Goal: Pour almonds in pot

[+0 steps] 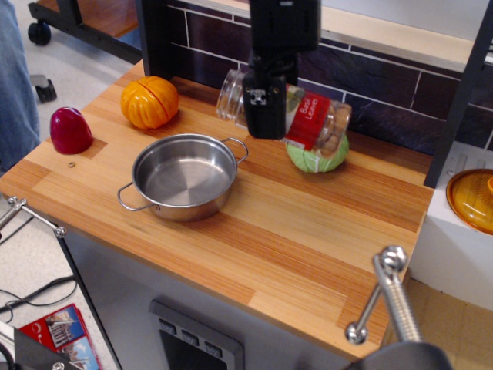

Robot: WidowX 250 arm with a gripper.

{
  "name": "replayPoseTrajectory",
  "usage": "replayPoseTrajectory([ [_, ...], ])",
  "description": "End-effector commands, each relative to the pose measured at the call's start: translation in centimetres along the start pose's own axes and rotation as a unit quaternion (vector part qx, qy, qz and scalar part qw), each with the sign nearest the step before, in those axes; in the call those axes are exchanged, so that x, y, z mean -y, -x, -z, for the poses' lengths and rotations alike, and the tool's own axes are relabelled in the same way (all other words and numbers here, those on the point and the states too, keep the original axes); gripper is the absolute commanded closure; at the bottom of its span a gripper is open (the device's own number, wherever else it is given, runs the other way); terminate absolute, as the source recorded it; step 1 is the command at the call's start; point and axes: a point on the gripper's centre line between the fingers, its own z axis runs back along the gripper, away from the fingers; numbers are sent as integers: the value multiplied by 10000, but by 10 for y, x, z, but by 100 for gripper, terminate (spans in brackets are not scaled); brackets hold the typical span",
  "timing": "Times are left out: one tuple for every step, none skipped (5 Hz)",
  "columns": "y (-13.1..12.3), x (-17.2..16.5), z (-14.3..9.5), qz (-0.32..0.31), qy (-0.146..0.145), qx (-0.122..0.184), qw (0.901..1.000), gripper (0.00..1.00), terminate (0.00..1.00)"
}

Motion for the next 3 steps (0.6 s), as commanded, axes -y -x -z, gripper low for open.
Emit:
replayPoseTrajectory([
  [19, 21, -27, 33, -1032, 920, 9904, 100, 0],
  [21, 22, -23, -82, -1317, 1136, 9847, 100, 0],
  [13, 14, -16, -240, -1417, 1180, 9826, 100, 0],
])
